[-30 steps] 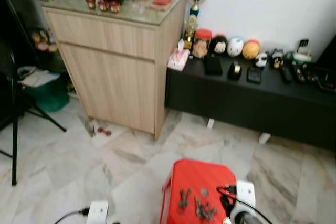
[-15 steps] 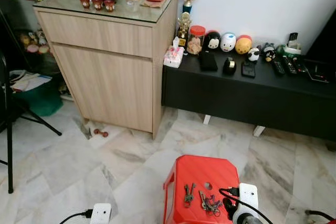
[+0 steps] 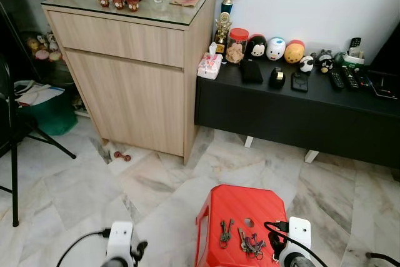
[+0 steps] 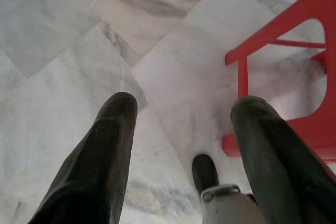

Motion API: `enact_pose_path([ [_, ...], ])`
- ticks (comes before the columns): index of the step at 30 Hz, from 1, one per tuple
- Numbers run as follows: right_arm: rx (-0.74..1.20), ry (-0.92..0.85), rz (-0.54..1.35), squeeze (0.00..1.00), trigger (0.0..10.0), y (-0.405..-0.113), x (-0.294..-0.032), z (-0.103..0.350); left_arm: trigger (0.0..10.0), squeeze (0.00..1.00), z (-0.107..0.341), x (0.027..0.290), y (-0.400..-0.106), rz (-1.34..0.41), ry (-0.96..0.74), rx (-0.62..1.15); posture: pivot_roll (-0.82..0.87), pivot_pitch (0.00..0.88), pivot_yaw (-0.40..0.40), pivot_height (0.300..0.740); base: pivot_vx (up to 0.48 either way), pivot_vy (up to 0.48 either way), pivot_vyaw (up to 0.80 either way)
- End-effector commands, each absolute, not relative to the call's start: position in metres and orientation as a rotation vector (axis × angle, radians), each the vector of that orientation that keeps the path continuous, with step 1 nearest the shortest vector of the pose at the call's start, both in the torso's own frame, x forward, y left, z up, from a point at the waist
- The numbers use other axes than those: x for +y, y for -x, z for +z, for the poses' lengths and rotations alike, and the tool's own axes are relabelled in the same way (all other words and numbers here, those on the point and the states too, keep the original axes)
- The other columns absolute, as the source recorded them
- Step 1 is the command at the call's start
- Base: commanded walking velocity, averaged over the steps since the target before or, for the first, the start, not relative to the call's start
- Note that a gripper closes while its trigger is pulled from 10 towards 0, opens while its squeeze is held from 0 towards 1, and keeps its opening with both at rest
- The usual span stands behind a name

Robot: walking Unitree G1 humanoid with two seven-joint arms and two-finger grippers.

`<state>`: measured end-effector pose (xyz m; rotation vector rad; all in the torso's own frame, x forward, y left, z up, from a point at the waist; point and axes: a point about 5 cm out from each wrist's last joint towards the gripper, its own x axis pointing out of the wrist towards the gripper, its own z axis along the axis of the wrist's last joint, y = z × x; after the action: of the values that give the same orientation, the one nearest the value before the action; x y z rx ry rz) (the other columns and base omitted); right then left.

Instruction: Hang keys on a hook

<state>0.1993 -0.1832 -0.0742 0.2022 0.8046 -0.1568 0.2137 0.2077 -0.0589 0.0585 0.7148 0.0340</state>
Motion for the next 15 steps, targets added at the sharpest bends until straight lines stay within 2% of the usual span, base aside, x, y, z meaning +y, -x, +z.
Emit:
enact_pose_path([
  [1, 0.799, -0.205, -0.172, 0.00, 10.0, -0.1991, -0.1863, -0.0737, 10.0, 0.00, -0.0598, 0.2059, -0.2127, 0.030, -0.050, 0.716, 0.05, 0.000, -0.072, 0.740, 0.000, 0.000, 0.00],
  [3, 0.801, -0.206, -0.173, 0.00, 10.0, -0.1989, -0.1859, -0.0740, 10.0, 0.00, -0.0606, 0.2044, -0.2117, 0.033, -0.033, 0.717, 0.05, 0.000, -0.070, 0.740, 0.000, 0.000, 0.00],
  [6, 0.803, -0.207, -0.175, 0.00, 10.0, -0.1987, -0.1857, -0.0741, 10.0, 0.00, -0.0606, 0.2030, -0.2112, 0.033, -0.027, 0.707, 0.05, 0.000, -0.070, 0.740, 0.000, 0.406, 0.00],
  [15, 0.802, -0.209, -0.171, 0.00, 10.0, -0.1988, -0.1853, -0.0741, 10.0, 0.00, -0.0592, 0.2031, -0.2117, 0.024, -0.037, 0.687, 0.05, 0.000, -0.070, 0.740, 0.000, 0.000, 0.00],
])
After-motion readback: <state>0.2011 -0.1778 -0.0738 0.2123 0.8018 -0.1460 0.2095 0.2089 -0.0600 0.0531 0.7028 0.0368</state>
